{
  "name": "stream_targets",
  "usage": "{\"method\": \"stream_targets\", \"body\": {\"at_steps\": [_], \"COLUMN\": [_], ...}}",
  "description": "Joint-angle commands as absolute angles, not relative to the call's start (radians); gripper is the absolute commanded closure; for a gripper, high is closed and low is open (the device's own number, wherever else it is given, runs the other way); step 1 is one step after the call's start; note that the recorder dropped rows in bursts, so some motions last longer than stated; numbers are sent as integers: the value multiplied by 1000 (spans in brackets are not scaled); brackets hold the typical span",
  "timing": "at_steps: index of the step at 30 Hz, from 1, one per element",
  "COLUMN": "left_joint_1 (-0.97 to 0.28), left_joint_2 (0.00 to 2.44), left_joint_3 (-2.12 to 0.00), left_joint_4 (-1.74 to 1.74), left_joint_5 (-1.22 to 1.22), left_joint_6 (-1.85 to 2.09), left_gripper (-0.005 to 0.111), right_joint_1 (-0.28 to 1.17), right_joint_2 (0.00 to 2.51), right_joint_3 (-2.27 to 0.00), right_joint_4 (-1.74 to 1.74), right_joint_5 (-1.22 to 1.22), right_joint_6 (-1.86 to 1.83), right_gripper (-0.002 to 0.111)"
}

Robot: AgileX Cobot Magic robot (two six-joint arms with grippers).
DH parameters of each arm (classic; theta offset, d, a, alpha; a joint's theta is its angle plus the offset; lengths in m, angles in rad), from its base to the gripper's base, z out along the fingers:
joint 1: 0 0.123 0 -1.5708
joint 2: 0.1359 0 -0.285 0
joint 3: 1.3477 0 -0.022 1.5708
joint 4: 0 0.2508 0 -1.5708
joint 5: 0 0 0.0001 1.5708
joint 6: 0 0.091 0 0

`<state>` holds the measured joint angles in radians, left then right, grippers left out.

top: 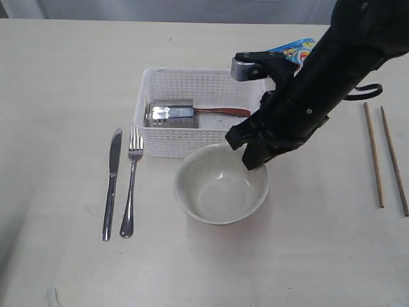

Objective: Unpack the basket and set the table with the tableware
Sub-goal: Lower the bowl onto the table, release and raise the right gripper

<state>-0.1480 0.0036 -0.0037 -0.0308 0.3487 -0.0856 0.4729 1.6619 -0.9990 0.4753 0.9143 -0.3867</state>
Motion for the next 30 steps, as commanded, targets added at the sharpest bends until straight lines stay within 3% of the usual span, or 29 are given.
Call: {"method": "stream_targets", "body": {"at_steps": [1,16,18,24,30], "left_joint_1": [-153,-153,-153,-153,-153], "left_joint_2": [0,0,0,0,0], "left_joint_3": [0,0,0,0,0], "left_joint_4": [-30,-30,-30,-30,-30], "left_joint_5": [347,347,347,347,347], "left_joint_6": [-83,-83,-83,-83,-83], "left_gripper": [107,107,107,107,107], "right_joint_1": [469,469,469,469,469], "right_joint_2": [1702,1837,1843,1841,1779], "right_joint_3": [-962,-959,-959,-959,-992], "right_joint_4": [506,645,642,620,618], "right_joint_5": [801,785,781,771,834], "right_joint_6": [-448,-603,-603,-599,-572], "right_gripper": [109,108,102,67,64]}}
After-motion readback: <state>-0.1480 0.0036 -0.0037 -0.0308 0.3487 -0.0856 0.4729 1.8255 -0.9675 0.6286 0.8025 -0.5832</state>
